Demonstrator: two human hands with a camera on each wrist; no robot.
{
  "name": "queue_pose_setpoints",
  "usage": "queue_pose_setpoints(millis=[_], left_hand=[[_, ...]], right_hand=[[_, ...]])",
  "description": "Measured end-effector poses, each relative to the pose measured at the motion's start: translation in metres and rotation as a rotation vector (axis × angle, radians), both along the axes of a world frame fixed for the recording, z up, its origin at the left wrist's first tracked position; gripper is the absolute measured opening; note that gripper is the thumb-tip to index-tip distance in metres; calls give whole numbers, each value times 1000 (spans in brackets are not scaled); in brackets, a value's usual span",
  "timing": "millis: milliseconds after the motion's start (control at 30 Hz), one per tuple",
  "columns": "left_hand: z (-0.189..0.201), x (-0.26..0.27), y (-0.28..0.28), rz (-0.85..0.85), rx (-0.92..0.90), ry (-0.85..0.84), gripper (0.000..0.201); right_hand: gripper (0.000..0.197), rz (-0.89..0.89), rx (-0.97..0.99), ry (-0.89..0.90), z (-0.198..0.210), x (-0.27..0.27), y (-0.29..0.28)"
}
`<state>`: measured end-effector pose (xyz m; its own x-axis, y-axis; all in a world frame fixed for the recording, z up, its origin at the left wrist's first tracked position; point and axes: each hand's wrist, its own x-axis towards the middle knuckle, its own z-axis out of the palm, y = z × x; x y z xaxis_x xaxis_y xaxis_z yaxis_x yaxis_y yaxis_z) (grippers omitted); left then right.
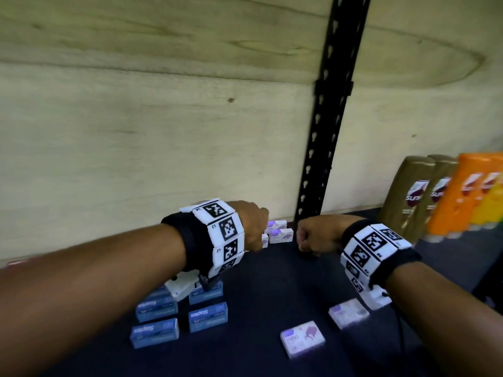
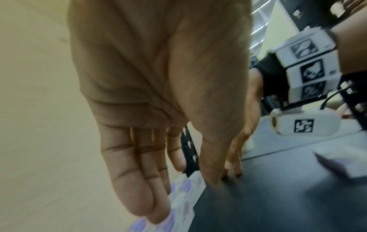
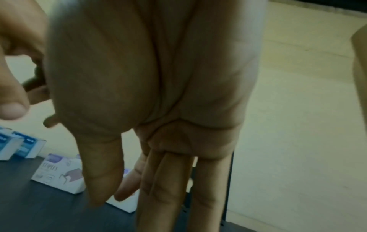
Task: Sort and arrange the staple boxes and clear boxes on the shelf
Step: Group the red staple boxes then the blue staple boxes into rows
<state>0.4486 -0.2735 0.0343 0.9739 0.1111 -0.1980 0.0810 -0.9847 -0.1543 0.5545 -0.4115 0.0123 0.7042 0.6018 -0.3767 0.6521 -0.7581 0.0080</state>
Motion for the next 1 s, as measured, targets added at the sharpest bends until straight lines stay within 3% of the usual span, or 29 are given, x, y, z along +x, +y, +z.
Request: queue_pose_setpoints(millis=[133,300,533,700,867,1000], left_hand=[[11,-22,-25,-102,-24,112,41],[-6,-54,-56,-172,-114,209,44],[-31,-68,-75,-177,-88,233,67],[-34,-75,-76,-166,-79,183,57],[-36,-78,-70,-142,-188,113,37],[-36,-79,-67,-116,-209,106,41]], right_hand=[[20,-37,-39,60,8,-18,-14],[31,-63,-131,125,12,-40,-31],[51,-57,-283,91,14,-68,-53],[59,-28,-338,50,11,-78,-55],[48,-11,-340,15,5,-79,-53],[41,-8,-255,51,9,-73,-58]])
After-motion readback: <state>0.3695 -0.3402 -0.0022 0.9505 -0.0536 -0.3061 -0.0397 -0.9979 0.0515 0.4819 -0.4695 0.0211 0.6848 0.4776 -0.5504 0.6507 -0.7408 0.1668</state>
